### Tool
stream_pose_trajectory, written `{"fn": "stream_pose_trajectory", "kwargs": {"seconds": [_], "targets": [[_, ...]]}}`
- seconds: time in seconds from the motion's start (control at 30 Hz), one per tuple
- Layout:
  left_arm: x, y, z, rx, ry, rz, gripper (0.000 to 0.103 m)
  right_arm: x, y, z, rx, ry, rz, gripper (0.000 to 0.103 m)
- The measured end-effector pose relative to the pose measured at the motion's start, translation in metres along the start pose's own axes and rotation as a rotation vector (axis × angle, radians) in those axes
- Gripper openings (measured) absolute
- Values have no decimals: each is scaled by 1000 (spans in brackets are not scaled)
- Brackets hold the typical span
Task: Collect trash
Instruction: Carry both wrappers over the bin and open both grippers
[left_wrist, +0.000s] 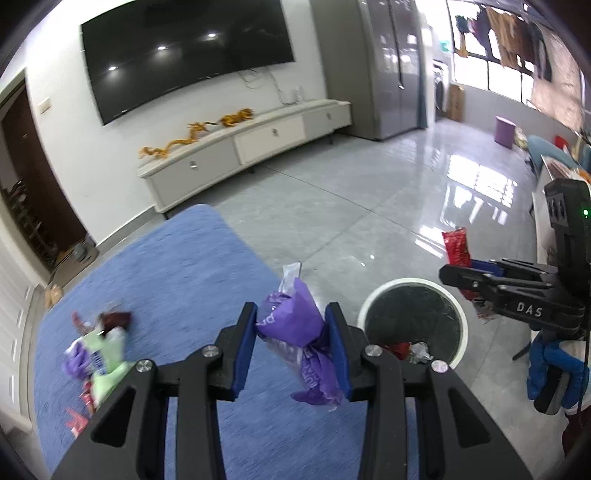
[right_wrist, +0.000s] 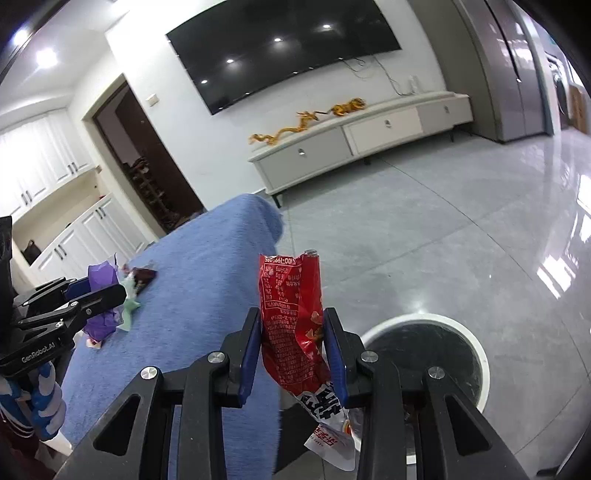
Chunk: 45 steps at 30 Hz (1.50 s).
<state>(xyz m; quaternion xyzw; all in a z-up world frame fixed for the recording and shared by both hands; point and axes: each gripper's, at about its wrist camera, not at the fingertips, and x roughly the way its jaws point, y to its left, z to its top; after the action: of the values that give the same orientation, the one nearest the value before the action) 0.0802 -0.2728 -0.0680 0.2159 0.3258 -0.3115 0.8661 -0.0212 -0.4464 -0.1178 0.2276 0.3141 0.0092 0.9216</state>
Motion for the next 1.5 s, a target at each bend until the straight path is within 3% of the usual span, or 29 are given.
{"fn": "stream_pose_trajectory", "kwargs": {"seconds": [0.43,0.7,0.77,0.83,0.9,1.5], "targets": [[79,-71,22,114,101,-100,36,9,-81,-18,152,29,-75,32],[112,-105,33,144,129,-196,37,24,-109,-27,220,55,-134,34],[117,-110,35,146,129,-209,40,26,-114,-30,233,62,-148,35],[122,-114,37,144,132,-218,47,28,-117,-32,246,67,-162,43],[125,-115,38,131,131,-232,56,28,-123,-35,256,70,-176,47],[110,-106,42,107,92,-282,59,4,-122,-31,279,39,-230,49]]}}
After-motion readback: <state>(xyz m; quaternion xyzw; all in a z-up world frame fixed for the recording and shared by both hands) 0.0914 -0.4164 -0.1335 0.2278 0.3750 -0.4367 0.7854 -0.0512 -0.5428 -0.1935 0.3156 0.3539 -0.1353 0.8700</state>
